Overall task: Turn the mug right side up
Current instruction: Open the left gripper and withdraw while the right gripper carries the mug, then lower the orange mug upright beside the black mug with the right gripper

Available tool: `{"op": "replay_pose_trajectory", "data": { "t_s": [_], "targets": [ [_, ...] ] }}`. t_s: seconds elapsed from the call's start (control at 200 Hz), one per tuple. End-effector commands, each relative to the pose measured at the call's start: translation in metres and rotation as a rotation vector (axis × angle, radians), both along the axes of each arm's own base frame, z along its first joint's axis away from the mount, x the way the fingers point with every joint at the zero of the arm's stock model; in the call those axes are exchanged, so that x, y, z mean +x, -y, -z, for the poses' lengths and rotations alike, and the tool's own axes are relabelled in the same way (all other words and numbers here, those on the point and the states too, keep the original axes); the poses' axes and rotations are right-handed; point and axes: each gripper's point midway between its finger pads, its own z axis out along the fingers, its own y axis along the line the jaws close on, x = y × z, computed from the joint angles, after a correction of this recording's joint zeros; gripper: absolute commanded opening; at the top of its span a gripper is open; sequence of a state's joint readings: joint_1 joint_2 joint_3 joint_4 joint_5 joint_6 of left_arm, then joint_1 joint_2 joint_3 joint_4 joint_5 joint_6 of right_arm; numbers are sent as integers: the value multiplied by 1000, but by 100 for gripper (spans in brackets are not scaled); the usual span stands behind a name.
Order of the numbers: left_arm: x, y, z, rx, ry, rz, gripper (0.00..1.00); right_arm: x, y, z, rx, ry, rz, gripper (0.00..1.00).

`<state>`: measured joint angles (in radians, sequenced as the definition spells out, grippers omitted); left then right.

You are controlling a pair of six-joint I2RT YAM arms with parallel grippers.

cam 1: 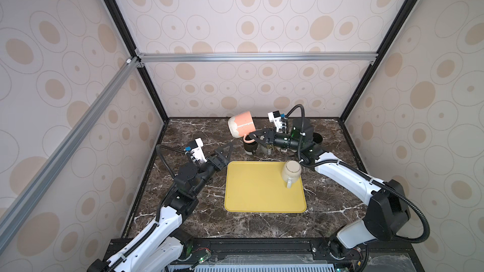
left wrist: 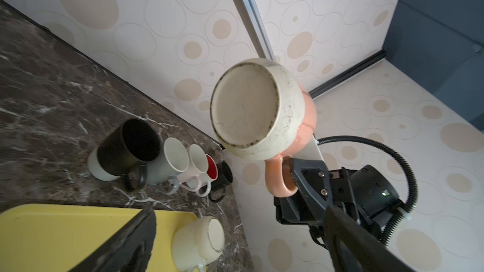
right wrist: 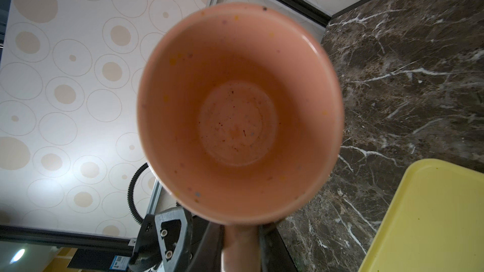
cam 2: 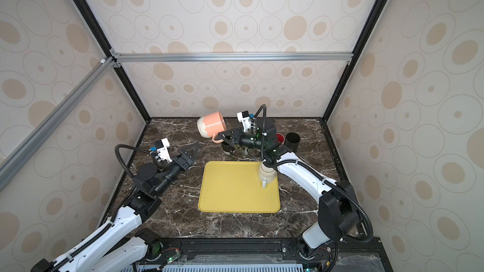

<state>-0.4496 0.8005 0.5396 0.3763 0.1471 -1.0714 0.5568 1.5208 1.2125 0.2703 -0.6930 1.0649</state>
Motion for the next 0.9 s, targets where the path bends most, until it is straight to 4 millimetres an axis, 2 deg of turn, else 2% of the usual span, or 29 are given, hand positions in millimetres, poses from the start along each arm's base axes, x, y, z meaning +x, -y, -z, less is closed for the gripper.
{"op": "replay_pose_trajectory", "data": {
  "t_s": [0.0, 0.18, 0.405, 0.585, 0.89],
  "targets": [
    [2, -27, -5, 140, -11, -124, 100, 11, 5, -40, -11, 154, 59, 0],
    [7, -41, -6, 207, -56, -171, 100, 32, 12, -20, -237, 171, 177, 0],
    [9, -45, -10, 217, -39, -174, 100, 51, 1, -6, -473, 214, 263, 0],
    [13, -44, -8, 202, -37, -162, 100, 66, -14, -1, -656, 308, 350, 0],
    [12, -48, -5, 195, -35, -165, 100, 85, -47, 13, -792, 383, 438, 0]
  ]
}}
